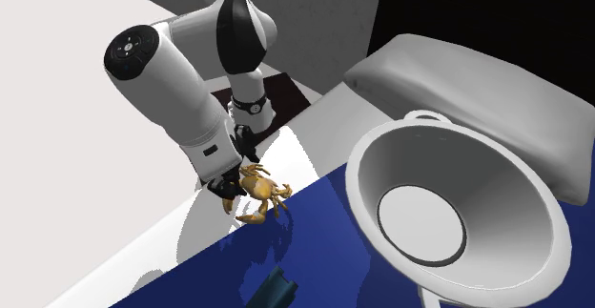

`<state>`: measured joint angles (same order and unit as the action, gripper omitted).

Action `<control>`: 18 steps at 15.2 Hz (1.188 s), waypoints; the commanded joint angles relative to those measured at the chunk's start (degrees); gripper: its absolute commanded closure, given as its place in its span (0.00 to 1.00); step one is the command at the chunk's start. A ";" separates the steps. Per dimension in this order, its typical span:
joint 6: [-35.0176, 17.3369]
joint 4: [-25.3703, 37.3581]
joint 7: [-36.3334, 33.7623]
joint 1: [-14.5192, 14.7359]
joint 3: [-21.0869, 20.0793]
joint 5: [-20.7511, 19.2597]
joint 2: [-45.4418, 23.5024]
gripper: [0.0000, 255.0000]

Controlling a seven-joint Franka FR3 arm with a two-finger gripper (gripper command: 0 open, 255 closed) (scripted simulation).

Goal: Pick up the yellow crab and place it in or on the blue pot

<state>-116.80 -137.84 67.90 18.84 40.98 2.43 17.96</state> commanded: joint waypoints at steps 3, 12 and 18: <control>1.52 0.78 -0.74 -0.20 -0.51 -0.52 0.84 1.00; 8.57 5.42 -3.29 -0.77 -2.41 -1.77 3.86 1.00; 13.18 9.03 -4.60 -0.86 -3.44 -2.08 5.12 1.00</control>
<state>-104.42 -129.46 63.70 17.91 37.85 0.32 22.88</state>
